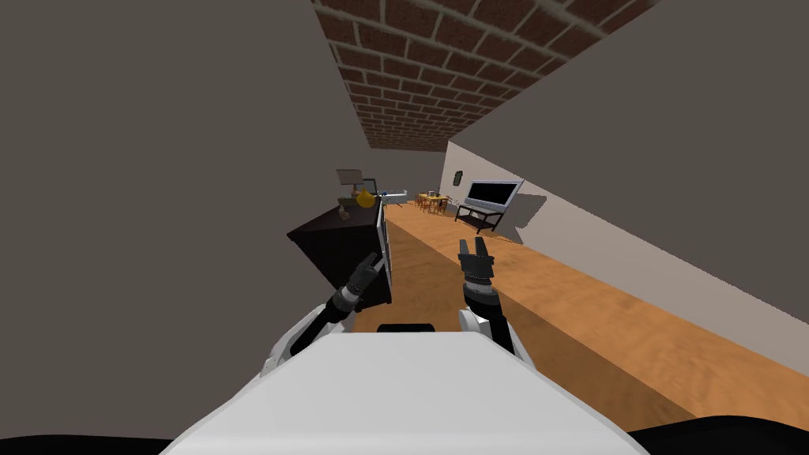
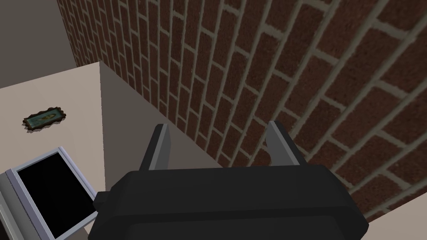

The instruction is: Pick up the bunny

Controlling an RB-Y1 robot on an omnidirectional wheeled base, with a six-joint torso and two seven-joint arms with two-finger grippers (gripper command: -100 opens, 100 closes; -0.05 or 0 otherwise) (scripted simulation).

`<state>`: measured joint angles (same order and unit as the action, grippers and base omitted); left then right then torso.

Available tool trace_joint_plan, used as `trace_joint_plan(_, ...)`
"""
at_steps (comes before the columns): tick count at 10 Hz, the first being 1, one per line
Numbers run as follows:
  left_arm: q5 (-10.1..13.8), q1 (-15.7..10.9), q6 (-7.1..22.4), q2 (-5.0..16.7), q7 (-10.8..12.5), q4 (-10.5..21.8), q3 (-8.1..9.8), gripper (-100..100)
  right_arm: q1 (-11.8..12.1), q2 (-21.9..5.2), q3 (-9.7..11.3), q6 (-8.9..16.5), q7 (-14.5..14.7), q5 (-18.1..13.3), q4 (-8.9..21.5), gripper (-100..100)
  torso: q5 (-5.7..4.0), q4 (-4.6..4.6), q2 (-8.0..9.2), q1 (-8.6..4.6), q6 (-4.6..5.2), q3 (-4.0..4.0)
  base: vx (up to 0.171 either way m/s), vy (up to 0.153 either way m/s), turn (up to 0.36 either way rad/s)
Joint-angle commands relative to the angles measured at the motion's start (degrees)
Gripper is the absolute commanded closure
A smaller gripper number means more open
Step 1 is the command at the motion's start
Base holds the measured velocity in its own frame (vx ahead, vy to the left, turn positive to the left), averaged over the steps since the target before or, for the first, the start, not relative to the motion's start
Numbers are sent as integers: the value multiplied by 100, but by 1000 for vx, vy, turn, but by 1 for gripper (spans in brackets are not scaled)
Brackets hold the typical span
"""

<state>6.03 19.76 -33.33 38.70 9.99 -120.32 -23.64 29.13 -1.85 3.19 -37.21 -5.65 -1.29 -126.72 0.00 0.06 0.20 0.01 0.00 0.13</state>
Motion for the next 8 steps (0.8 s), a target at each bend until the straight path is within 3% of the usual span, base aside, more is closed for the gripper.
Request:
trace_joint_plan(1,44,-67,-53,286,185,130,-271,-100,0,0,0,0,0,0,0,0,0,0,0,0,0,0,-52,5,28)
trace_joint_plan(2,44,-67,-53,464,185,130,-271,-100,0,0,0,0,0,0,0,0,0,-1,0,1,0,-1,-68,3,11)
trace_joint_plan(3,93,-147,-114,642,383,288,-514,-100,0,0,0,0,0,0,0,0,0,0,4,1,0,1,-93,9,21)
trace_joint_plan(5,93,-147,-114,956,383,288,-519,-100,0,0,0,0,0,0,0,0,0,2,11,1,0,6,-62,1,4)
trace_joint_plan(6,144,-229,-173,1128,583,453,-764,-100,0,0,0,0,0,0,0,0,0,0,-1,0,0,-1,-54,2,24)
trace_joint_plan(8,144,-229,-173,1420,583,453,-764,-100,0,0,0,0,0,0,0,0,-1,0,2,-2,0,1,-49,-5,5)
